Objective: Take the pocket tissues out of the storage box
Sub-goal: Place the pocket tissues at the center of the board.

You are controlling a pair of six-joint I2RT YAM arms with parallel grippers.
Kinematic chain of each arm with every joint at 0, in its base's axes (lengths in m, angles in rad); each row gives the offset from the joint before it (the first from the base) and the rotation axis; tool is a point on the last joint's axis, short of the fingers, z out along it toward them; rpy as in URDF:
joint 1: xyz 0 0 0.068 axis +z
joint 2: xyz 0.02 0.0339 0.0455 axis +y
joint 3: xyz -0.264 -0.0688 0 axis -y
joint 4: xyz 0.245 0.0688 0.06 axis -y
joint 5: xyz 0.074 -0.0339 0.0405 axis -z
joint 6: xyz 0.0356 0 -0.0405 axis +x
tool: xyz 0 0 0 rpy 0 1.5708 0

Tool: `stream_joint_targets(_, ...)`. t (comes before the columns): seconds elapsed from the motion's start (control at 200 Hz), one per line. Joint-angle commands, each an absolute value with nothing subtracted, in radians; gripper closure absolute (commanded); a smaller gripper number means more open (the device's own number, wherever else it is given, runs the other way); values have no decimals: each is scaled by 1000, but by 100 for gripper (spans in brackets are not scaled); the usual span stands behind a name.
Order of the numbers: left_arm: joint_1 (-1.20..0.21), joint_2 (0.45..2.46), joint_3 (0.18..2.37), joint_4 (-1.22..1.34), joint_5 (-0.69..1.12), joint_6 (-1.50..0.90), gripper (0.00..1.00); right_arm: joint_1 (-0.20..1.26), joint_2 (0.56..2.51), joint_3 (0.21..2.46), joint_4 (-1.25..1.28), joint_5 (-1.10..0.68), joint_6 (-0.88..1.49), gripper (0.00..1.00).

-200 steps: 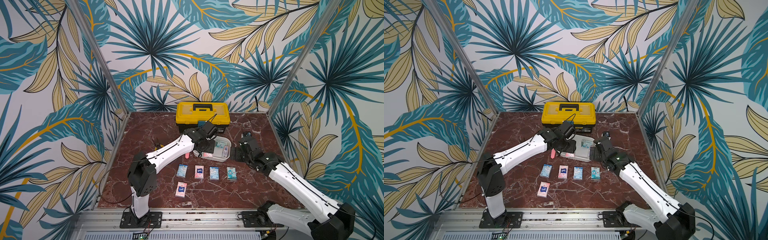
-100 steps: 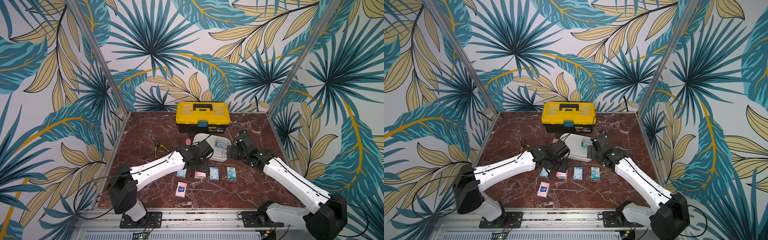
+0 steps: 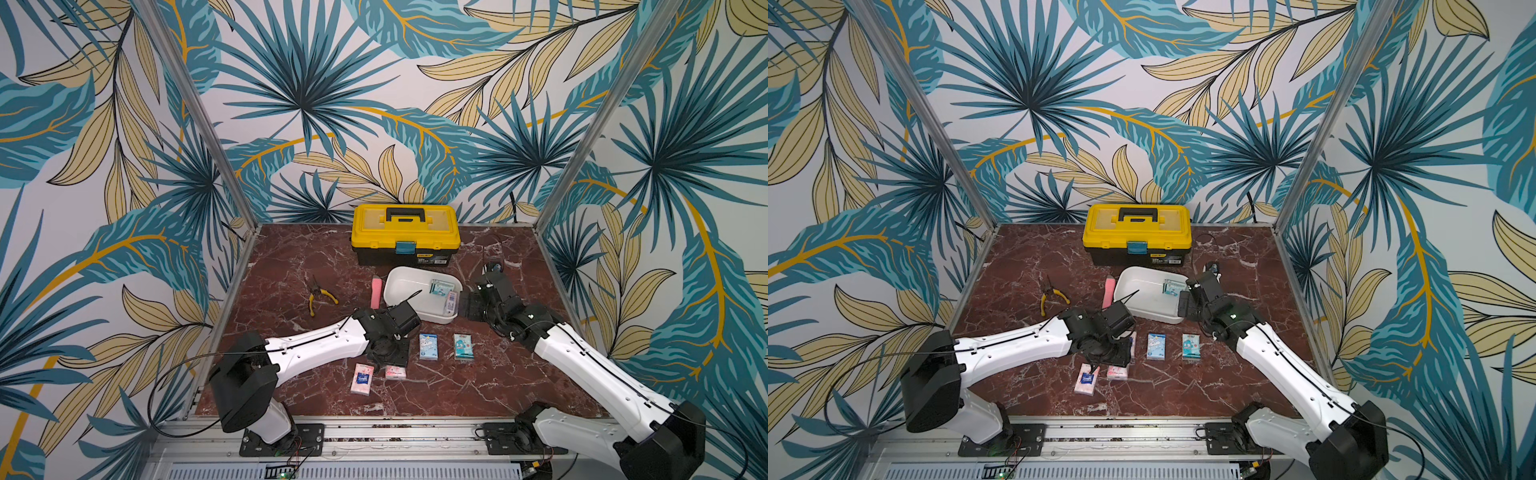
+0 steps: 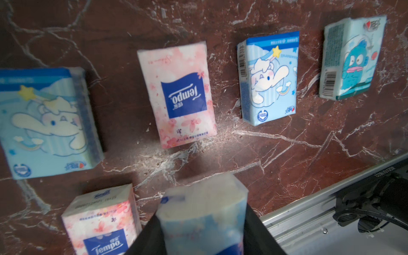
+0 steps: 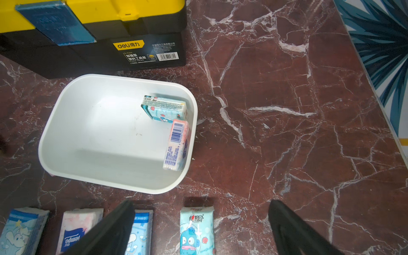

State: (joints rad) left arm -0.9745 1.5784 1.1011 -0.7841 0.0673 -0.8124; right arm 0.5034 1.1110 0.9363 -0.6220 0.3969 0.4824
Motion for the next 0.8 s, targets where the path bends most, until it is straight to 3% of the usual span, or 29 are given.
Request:
stream_joint_targets(0.0, -979, 1615, 1059, -745, 97, -813, 48, 499, 1077, 893, -620, 420, 517, 1)
stream_joint_targets(0.676, -979, 1752, 1042, -712, 162, -825, 47, 497, 1047, 894, -657, 453, 490, 1)
stream_joint_targets(0.791, -979, 1743, 1040, -716, 159, -830, 40, 498, 1045, 900, -662, 453, 482, 1)
